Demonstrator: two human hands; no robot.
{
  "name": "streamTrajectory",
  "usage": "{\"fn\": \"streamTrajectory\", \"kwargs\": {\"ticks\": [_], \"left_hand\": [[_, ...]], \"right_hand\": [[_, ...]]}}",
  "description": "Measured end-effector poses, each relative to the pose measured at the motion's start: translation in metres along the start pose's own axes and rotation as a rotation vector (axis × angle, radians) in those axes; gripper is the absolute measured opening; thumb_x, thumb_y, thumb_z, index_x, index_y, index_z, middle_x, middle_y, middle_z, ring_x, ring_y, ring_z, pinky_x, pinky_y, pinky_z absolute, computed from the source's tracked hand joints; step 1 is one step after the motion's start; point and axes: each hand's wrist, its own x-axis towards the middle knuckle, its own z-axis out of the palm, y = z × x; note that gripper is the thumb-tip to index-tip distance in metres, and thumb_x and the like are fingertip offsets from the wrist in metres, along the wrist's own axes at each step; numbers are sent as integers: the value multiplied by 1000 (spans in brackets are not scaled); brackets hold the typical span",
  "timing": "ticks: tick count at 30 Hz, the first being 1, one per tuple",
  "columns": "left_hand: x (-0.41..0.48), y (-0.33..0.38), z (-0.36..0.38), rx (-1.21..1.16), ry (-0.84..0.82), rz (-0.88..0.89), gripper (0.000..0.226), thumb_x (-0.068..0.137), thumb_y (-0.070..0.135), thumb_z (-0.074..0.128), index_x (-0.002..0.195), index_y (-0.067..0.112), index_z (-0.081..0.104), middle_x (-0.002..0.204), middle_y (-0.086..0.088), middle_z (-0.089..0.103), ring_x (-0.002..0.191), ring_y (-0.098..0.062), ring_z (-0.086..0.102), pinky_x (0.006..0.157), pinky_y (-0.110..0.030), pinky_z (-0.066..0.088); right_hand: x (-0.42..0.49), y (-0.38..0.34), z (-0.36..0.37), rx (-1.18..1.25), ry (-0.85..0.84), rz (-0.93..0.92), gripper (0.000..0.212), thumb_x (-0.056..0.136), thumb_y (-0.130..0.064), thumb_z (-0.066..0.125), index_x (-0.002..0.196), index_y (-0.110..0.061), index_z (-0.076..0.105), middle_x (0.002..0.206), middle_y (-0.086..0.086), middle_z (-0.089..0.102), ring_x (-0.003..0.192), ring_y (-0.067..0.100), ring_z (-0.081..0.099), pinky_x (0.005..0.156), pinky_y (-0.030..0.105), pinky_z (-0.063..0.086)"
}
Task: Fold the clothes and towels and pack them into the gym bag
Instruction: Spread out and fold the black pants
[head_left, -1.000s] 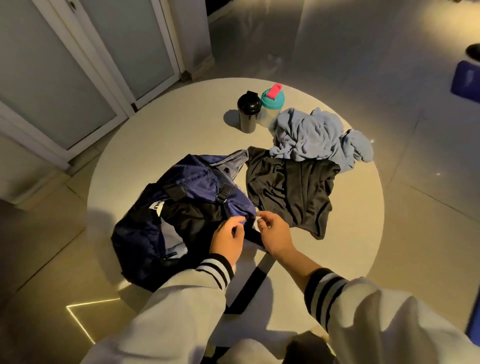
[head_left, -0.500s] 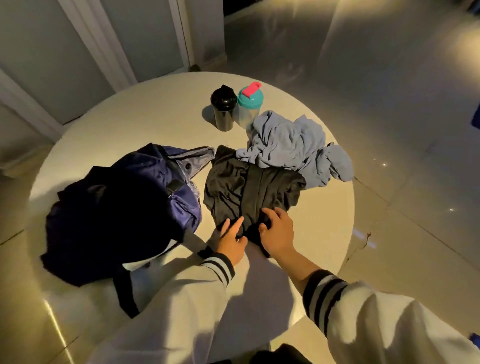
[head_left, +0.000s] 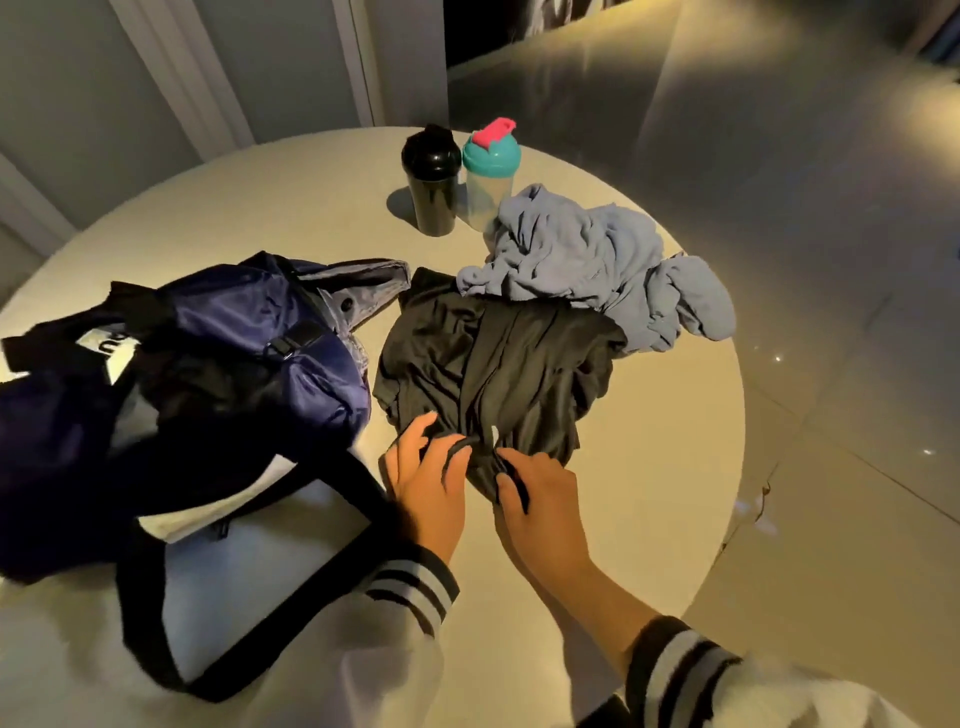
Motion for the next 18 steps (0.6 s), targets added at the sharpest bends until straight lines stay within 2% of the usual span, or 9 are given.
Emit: {"fn": "streamTrajectory", "kwargs": {"ticks": [2, 4, 8, 10, 12, 13, 14, 16, 18], "left_hand": [[0, -2, -1, -14, 75, 34, 36, 101, 44, 41, 110, 23, 69, 130, 3, 59, 111, -19, 49, 96, -33, 38], [-1, -1, -5, -90, 107, 21, 41, 101, 43, 35, 114, 19, 66, 117, 2, 64, 106, -19, 49, 96, -32, 36], [-7, 9, -17, -331, 133, -68, 36, 104, 41, 39, 123, 19, 62, 113, 1, 58, 107, -17, 53, 98, -38, 47], [-22, 16, -26, -406, 143, -76, 34, 105, 41, 39, 122, 21, 61, 110, 2, 62, 104, -16, 59, 91, -32, 54], [-45, 24, -35, -489, 124, -126, 32, 106, 37, 41, 122, 18, 61, 107, 4, 62, 96, -11, 62, 71, -12, 53], [-60, 27, -40, -509, 127, -146, 31, 105, 37, 42, 122, 18, 61, 106, 4, 63, 95, -10, 63, 64, -9, 52], [-75, 27, -45, -509, 134, -156, 29, 105, 38, 43, 121, 20, 60, 108, 5, 63, 97, -11, 63, 65, -12, 53], [-100, 27, -56, -499, 158, -154, 30, 104, 40, 45, 125, 25, 60, 115, 4, 63, 108, -16, 62, 78, -25, 56], [-117, 23, -67, -505, 215, -167, 27, 103, 41, 46, 122, 28, 60, 114, 7, 64, 110, -17, 60, 86, -33, 56]], "right_hand": [[-2, 3, 2, 83, 73, -8, 30, 100, -30, 42, 106, -24, 71, 93, -7, 68, 84, 13, 57, 78, 35, 47], [-4, 7, 0, 173, 172, -33, 29, 101, -23, 43, 96, -21, 71, 93, -10, 68, 86, 10, 58, 79, 35, 48], [-12, 10, -3, 335, 331, -90, 22, 103, -13, 48, 95, -19, 67, 95, -14, 64, 93, 6, 56, 84, 34, 47], [-17, 11, 0, 321, 285, -114, 21, 104, -18, 46, 96, -24, 64, 99, -12, 62, 98, 5, 53, 90, 40, 45], [-23, 13, 3, 282, 207, -117, 18, 104, -26, 45, 101, -27, 63, 105, -11, 61, 102, 5, 52, 95, 45, 44], [-26, 14, 2, 251, 172, -121, 18, 104, -30, 45, 106, -27, 62, 108, -11, 60, 103, 6, 52, 98, 46, 44], [-31, 13, 2, 216, 139, -141, 18, 104, -33, 44, 109, -27, 60, 109, -10, 60, 103, 8, 53, 99, 48, 44], [-41, 11, 2, 145, 80, -184, 18, 103, -36, 42, 104, -26, 57, 102, -10, 59, 98, 11, 54, 100, 53, 43], [-47, 10, 1, 134, 56, -192, 17, 103, -36, 41, 108, -27, 55, 103, -10, 58, 100, 14, 53, 103, 56, 40]]}}
